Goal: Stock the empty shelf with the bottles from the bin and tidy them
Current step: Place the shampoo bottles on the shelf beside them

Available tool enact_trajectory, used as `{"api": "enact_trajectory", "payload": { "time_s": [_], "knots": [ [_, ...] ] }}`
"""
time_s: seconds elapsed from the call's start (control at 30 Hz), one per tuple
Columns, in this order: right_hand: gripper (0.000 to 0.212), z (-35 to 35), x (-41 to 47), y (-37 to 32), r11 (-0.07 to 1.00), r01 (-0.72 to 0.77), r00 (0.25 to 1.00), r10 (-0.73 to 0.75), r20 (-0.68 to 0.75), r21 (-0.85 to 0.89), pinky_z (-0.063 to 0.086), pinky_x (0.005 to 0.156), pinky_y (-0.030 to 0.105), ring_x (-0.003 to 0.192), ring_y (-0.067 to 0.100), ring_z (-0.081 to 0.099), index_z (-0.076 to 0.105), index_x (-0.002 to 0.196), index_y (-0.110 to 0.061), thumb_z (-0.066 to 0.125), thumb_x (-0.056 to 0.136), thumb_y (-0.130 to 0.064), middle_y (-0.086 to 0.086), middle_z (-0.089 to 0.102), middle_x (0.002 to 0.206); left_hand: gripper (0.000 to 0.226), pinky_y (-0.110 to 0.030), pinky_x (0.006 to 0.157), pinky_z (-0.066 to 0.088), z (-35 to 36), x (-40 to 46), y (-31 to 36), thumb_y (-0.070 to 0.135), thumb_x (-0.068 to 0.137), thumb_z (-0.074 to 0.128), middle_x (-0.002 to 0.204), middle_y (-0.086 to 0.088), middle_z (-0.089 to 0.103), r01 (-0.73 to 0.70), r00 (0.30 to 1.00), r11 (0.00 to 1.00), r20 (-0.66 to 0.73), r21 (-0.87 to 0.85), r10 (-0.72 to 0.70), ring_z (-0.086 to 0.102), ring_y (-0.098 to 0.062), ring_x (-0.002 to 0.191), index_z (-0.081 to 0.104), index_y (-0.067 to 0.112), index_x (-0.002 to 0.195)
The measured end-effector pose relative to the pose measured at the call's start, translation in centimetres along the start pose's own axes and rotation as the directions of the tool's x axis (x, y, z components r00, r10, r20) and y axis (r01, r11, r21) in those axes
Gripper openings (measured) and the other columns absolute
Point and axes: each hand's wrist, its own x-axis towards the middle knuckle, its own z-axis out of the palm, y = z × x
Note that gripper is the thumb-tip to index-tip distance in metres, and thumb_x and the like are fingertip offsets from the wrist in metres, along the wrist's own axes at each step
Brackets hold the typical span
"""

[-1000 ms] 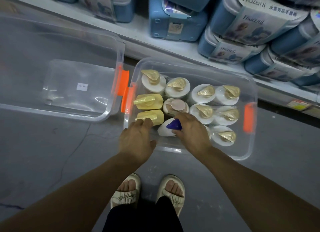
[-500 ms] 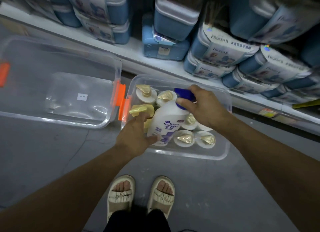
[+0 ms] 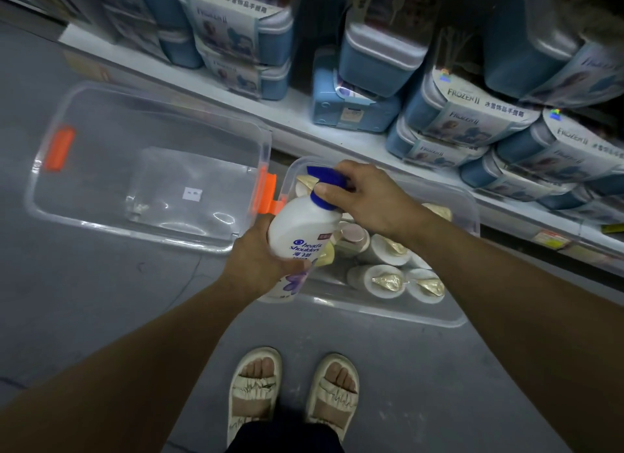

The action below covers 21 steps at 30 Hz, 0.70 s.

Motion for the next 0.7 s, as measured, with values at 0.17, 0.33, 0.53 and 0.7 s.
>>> {"api": "enact_trajectory", "payload": {
  "time_s": [0.17,0.33,0.53,0.7],
  "knots": [
    [0.01,1.7,0.8,0.0,0.989,-0.009,1.0,0.01,-0.004,0.145,0.047,0.081,0.028,0.095,0.015,0.06,0.054,0.101,-0.026,0.055,0.094,-0.033,-0.002,0.064,0.1,0.07,-0.029,0.078,0.05,-1.0,-0.1,-0.8,0.026,0.065,0.085,0.109,0.004,0.059,0.025,0.999,1.0,-0.024,-0.02,-0.025,0.058,-0.015,0.095,0.046,0.02,0.122],
    [0.02,4.7,1.0,4.3,0.978,-0.203,0.979,0.204,-0.016,0.052,0.043,0.1,0.044,0.112,0.022,0.055,0.053,0.116,-0.023,0.042,0.1,-0.028,0.003,0.059,0.122,0.061,-0.042,0.084,0.054,-2.3,-0.3,-2.8,0.022,0.067,0.084,0.109,0.001,0.063,0.118,0.983,0.974,-0.116,-0.191,-0.142,0.062,-0.022,0.099,0.047,0.021,0.115],
    [0.055,10.7,0.8,11.8,0.81,-0.144,0.98,0.195,0.03,-0.568,0.048,0.09,0.039,0.12,0.032,0.05,0.043,0.131,-0.016,0.066,0.081,-0.013,0.011,0.049,0.132,0.061,-0.042,0.082,0.055,-2.8,0.3,-5.5,0.027,0.067,0.083,0.109,0.001,0.065,0.118,0.976,0.966,-0.153,-0.228,-0.156,0.064,-0.019,0.096,0.049,0.021,0.117],
    [0.06,13.1,0.6,14.1,0.787,-0.072,0.989,-0.023,-0.146,-0.613,0.048,0.081,0.038,0.113,0.037,0.052,0.052,0.121,-0.007,0.073,0.066,0.005,0.014,0.054,0.124,0.058,-0.038,0.077,0.056,-1.7,0.7,-7.4,0.028,0.065,0.083,0.106,0.005,0.066,0.11,0.965,0.948,-0.196,-0.297,-0.173,0.065,-0.016,0.093,0.051,0.022,0.113]
  ]
}}
